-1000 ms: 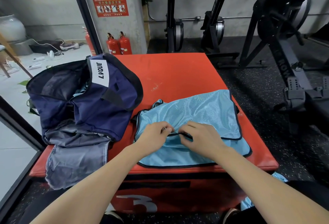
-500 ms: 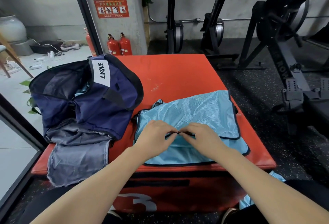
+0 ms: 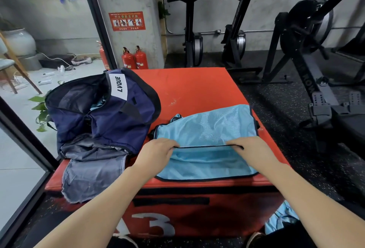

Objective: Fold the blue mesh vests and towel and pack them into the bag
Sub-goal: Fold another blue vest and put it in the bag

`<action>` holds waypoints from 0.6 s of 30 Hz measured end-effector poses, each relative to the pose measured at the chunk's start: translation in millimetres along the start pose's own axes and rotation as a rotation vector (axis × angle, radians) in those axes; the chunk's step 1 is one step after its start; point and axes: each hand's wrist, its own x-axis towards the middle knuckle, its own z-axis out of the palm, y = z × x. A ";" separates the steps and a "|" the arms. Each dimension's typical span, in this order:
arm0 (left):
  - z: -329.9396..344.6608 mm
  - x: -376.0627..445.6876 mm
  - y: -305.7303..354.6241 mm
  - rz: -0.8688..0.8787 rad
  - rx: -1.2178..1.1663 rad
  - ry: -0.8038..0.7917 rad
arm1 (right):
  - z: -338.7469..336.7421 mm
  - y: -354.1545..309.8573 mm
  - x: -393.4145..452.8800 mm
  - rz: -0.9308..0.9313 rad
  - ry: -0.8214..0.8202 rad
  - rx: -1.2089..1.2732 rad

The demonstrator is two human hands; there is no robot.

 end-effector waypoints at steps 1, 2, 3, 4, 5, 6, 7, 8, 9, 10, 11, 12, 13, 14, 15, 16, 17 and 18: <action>-2.1 -2.7 -1.9 -0.029 0.004 -0.004 | -5.1 5.4 -2.8 0.005 0.008 -0.015; -4.0 -5.5 -4.3 -0.057 0.001 -0.010 | -9.5 11.1 -5.6 0.019 0.000 -0.037; -6.2 -8.4 -6.5 -0.078 -0.006 -0.011 | -12.6 16.8 -8.2 0.027 -0.012 -0.062; -8.1 -11.6 -9.1 -0.092 -0.015 -0.014 | -15.2 22.3 -10.5 0.036 -0.033 -0.090; -10.0 -14.9 -11.7 -0.099 -0.023 -0.019 | -17.7 27.8 -12.8 0.031 -0.050 -0.127; -11.5 -18.2 -14.0 -0.105 -0.029 -0.028 | -20.4 32.5 -14.9 0.029 -0.071 -0.168; -13.3 -21.5 -16.3 -0.106 -0.031 -0.035 | -22.6 36.6 -17.4 0.019 -0.088 -0.206; -14.6 -24.8 -18.7 -0.102 -0.032 -0.034 | -25.0 39.0 -20.2 0.015 -0.109 -0.244; -16.0 -28.0 -20.6 -0.096 -0.034 -0.028 | -27.2 41.3 -22.9 0.009 -0.127 -0.279; -16.8 -30.9 -22.4 -0.091 -0.037 -0.025 | -28.8 43.4 -25.6 0.008 -0.147 -0.309; -17.4 -34.2 -22.8 -0.079 -0.039 -0.027 | -29.6 45.8 -28.5 0.004 -0.162 -0.331; -16.8 -37.8 -23.2 -0.062 -0.035 -0.037 | -31.0 47.7 -32.0 0.003 -0.182 -0.353; -15.9 -41.6 -23.0 -0.042 -0.028 -0.049 | -32.6 49.1 -36.2 -0.003 -0.205 -0.367; -14.3 -45.4 -23.2 -0.028 -0.023 -0.065 | -34.1 50.4 -40.3 -0.005 -0.241 -0.391; -12.7 -49.0 -23.6 -0.014 -0.014 -0.085 | -36.5 49.0 -45.5 -0.019 -0.273 -0.414; -10.7 -51.9 -24.5 0.001 0.010 -0.103 | -38.1 48.0 -49.7 -0.039 -0.305 -0.450; -8.5 -54.3 -25.2 0.024 0.043 -0.117 | -40.4 45.8 -53.6 -0.074 -0.324 -0.485; -6.4 -56.4 -25.6 0.059 0.072 -0.126 | -41.6 44.5 -55.6 -0.097 -0.341 -0.519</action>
